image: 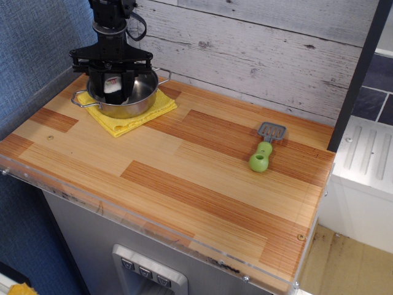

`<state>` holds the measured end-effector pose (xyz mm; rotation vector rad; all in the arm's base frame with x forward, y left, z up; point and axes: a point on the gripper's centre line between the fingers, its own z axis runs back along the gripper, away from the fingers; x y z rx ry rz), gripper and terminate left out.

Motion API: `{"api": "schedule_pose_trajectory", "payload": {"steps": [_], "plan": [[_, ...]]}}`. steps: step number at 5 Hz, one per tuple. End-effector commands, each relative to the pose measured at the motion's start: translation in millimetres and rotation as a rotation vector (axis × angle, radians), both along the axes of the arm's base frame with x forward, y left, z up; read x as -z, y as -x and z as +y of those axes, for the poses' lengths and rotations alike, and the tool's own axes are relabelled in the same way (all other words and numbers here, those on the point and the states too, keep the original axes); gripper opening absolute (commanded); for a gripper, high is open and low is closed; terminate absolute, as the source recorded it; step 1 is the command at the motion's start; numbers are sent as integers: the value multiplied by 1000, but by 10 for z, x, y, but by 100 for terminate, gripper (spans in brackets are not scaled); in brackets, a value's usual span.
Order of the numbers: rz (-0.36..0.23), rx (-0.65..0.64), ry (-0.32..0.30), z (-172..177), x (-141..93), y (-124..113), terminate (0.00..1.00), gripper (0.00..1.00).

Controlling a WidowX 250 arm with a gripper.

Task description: Pick up sushi roll and place to the left of grater

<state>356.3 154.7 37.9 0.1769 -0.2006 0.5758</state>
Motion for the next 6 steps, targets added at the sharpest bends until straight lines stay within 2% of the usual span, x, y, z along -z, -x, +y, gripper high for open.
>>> {"api": "schedule_pose_trajectory", "payload": {"steps": [1,3,4,5,6], "plan": [[-39,7,-55,20,-152,22,0,0],[-150,36,-66,-163,-508,-210,0,0],[-216,78,-60,-466,-738,-329,0,0],[-273,130,-60,-772,-911,-352,0,0],[-289,215,-53,-1124,-957,-307,0,0]]}}
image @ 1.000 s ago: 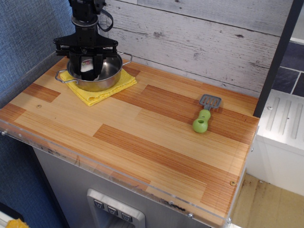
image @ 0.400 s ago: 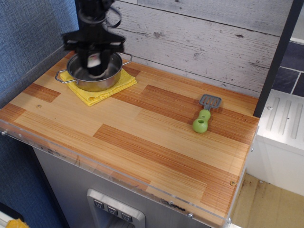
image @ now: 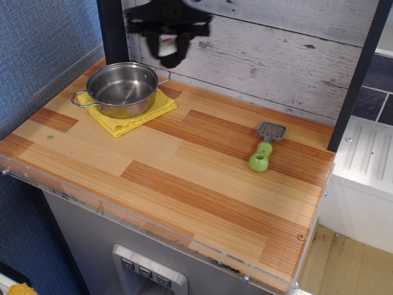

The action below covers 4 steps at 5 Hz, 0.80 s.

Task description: Pick up sushi roll and place to the left of grater

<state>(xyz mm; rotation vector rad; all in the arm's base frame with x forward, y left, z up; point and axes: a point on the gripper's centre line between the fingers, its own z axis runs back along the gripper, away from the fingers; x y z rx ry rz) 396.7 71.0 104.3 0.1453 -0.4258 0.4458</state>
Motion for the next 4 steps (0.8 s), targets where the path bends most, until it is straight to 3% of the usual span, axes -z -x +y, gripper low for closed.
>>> {"api": "schedule_pose_trajectory", "payload": {"steps": [1,3,4], "plan": [[-67,126,9,-567,-243,115,0,0],[0,197,14,-732,126,185,0,0],[59,266,-14,-776,259,167,0,0]]}}
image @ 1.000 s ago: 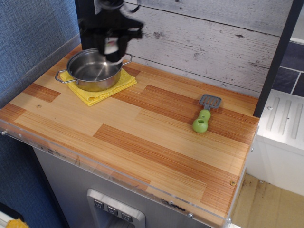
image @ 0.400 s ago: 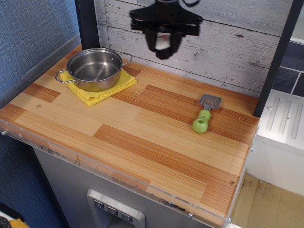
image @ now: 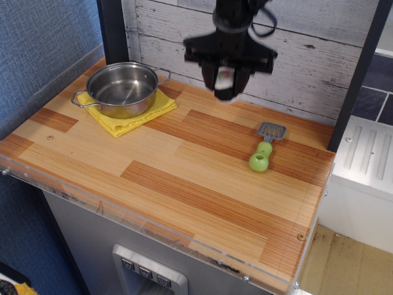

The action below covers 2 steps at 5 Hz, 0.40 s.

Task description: Pick up sushi roll and place to the left of grater

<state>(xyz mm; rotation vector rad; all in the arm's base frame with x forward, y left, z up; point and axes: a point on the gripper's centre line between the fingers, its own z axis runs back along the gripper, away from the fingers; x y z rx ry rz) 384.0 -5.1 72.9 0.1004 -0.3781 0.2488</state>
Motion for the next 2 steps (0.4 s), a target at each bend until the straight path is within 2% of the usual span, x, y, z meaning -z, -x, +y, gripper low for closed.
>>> {"api": "schedule_pose_trajectory", "payload": {"steps": [1,2], "plan": [[36,103,-17,-91,91,-5,0,0],[68,128,-20,-108,184,-45,0,0]]}}
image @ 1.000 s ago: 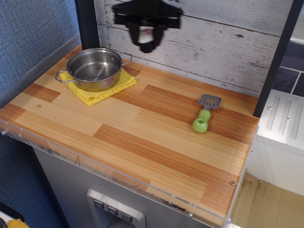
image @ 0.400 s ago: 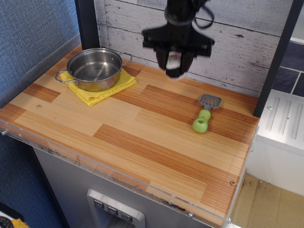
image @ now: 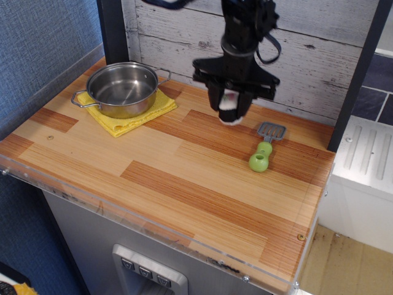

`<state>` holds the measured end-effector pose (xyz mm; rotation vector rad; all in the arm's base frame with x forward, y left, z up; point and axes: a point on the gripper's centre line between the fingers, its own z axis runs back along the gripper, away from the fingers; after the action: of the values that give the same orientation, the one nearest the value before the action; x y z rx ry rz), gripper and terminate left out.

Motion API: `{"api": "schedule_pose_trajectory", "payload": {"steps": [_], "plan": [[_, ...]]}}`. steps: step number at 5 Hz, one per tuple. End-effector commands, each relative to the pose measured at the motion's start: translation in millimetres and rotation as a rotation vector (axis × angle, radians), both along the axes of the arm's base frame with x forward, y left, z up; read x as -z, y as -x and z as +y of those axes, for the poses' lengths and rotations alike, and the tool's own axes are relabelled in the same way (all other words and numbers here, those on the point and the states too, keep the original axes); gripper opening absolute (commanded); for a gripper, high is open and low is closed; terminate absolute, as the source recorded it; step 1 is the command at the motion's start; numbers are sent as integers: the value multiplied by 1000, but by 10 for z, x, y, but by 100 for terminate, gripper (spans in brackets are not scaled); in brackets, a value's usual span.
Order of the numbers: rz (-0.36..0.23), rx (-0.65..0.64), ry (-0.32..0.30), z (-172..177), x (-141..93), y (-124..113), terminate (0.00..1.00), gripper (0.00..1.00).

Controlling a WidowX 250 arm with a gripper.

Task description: Pick up sushi roll and place to the left of grater

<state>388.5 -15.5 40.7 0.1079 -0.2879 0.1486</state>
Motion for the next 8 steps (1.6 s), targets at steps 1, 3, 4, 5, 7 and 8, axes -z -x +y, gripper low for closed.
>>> {"api": "schedule_pose_trajectory", "payload": {"steps": [1,3,4,5,7,8], "plan": [[-15,62,-10,-28,-121,-56,0,0],[13,49,-4,-31,-117,-64,0,100],[1,56,-5,-37,-169,-61,0,100],[-70,85,85,-41,-330,-32,0,100],[-170,122,84,-63,-763,62,0,100],[-183,140,74,-45,-922,147,0,100]]}}
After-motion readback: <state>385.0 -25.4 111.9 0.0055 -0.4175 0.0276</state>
